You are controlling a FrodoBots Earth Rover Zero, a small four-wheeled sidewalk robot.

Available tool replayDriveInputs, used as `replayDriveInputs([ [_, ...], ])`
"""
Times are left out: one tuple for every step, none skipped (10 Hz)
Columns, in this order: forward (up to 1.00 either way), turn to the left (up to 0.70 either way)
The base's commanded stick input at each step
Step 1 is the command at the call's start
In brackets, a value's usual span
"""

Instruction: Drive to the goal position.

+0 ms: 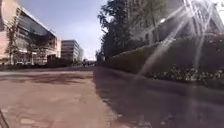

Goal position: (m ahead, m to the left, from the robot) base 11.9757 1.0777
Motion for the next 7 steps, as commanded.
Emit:
replayDriveInputs([
  [0.7,0.14],
  [0.7,0.14],
  [0.7,0.14],
  [0.7,0.14],
  [0.65,0.1],
  [0.45,0.0],
  [0.45,0.0],
])
